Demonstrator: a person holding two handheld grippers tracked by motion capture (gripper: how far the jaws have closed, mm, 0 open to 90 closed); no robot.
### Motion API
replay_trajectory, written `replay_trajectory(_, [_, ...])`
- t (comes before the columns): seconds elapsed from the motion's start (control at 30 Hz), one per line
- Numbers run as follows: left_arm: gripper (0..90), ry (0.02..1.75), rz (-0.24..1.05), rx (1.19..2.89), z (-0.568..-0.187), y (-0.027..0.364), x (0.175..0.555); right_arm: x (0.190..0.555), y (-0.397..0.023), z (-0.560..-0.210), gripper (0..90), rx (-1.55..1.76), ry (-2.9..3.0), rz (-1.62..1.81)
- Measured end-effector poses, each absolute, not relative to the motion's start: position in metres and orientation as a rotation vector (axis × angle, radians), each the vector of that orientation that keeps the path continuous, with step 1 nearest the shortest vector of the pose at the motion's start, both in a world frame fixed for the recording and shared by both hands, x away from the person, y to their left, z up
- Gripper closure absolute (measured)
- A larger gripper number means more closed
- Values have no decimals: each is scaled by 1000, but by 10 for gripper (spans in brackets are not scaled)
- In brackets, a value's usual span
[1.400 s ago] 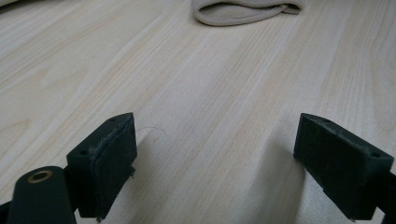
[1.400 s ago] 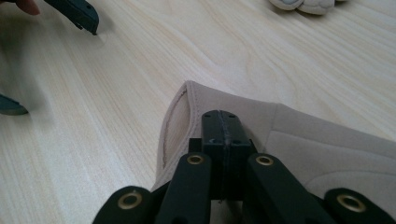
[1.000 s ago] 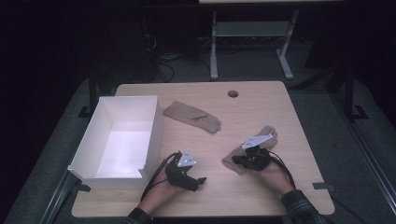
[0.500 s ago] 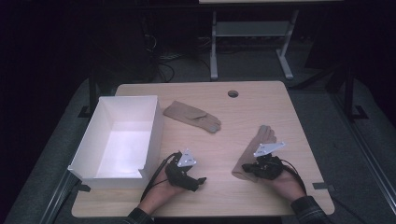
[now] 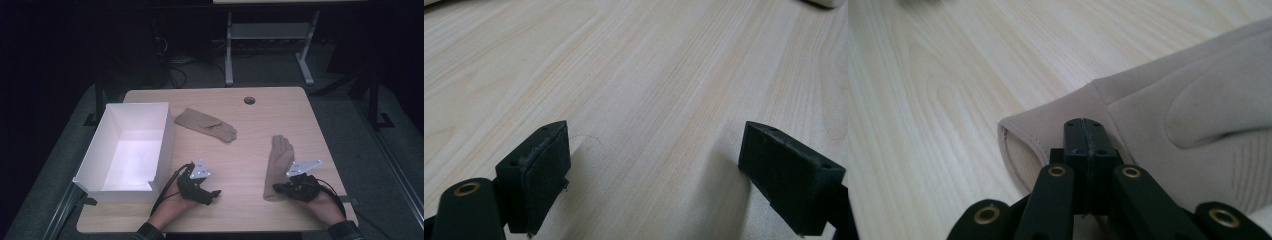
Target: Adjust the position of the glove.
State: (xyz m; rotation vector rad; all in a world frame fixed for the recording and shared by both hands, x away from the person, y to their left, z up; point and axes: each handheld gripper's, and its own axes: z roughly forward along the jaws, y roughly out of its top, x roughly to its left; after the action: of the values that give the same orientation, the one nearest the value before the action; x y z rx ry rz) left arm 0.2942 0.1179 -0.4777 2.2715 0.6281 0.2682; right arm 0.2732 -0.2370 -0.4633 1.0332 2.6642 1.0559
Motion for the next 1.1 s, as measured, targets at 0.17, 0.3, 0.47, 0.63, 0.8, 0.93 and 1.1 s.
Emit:
replay_trajectory(0.17, [127,625,270,2273,-478,118,294,266,-248,-462,900,1047,2659,1046])
replay_trajectory(0.3, [127,631,265,2270,-478,118,294,268,-250,-455,900,1041,2614,1072])
replay_trajectory(0.47, [126,634,265,2265,-478,117,294,285,-257,-448,900,1069,2532,1090])
replay_trajectory(0.63, [126,634,265,2265,-478,117,294,306,-262,-446,900,1122,2479,1083])
replay_trajectory(0.8, [127,637,259,2267,-478,117,294,324,-261,-451,900,1139,2462,1077])
replay_trajectory(0.93, [126,633,264,2267,-478,117,294,335,-260,-457,900,1131,2467,1035])
replay_trajectory(1.1, [127,633,264,2267,-478,117,294,338,-259,-464,900,1097,2486,1026])
